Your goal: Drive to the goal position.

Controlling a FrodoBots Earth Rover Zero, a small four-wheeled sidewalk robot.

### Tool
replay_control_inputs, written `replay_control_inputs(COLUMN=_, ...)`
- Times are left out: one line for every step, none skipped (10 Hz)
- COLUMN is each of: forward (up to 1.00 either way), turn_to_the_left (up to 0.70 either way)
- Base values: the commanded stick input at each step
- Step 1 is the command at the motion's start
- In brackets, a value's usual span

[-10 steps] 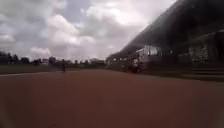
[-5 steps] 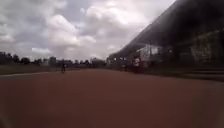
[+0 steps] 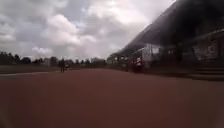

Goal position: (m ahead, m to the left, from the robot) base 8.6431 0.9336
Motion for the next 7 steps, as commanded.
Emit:
replay_control_inputs(forward=0.7, turn_to_the_left=0.0)
replay_control_inputs(forward=0.7, turn_to_the_left=0.0)
replay_control_inputs(forward=0.7, turn_to_the_left=0.0)
replay_control_inputs(forward=0.7, turn_to_the_left=0.0)
replay_control_inputs(forward=0.7, turn_to_the_left=0.0)
replay_control_inputs(forward=0.7, turn_to_the_left=0.0)
replay_control_inputs(forward=0.7, turn_to_the_left=0.0)
